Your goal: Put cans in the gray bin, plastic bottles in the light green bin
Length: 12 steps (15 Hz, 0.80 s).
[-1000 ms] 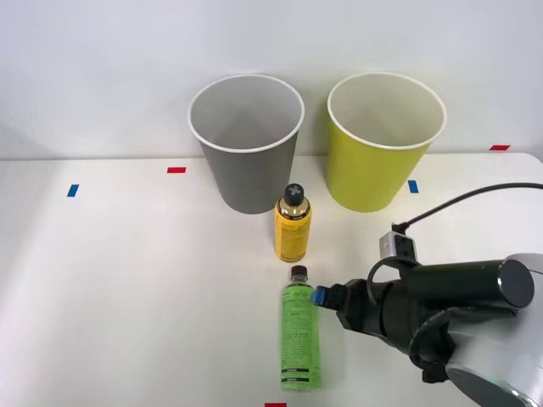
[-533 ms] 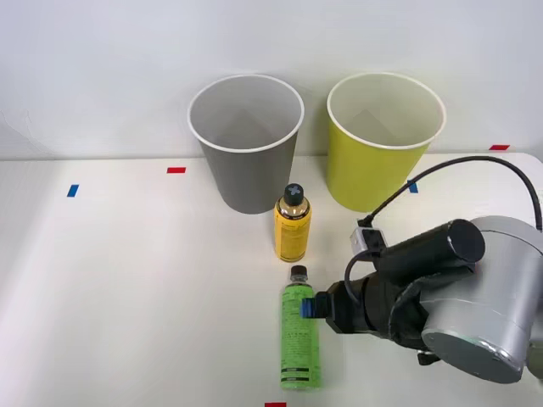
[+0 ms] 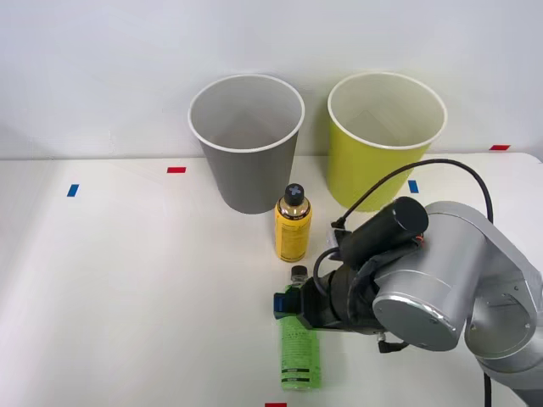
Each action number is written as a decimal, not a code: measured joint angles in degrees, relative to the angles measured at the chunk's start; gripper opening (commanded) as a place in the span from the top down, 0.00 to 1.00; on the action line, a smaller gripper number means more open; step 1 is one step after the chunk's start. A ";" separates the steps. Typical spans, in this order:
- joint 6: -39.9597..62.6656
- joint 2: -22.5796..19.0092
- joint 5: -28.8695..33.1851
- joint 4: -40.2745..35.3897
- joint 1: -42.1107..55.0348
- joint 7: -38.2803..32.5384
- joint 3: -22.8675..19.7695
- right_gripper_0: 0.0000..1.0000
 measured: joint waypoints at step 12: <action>0.16 9.61 15.04 8.13 1.32 3.34 3.18 0.00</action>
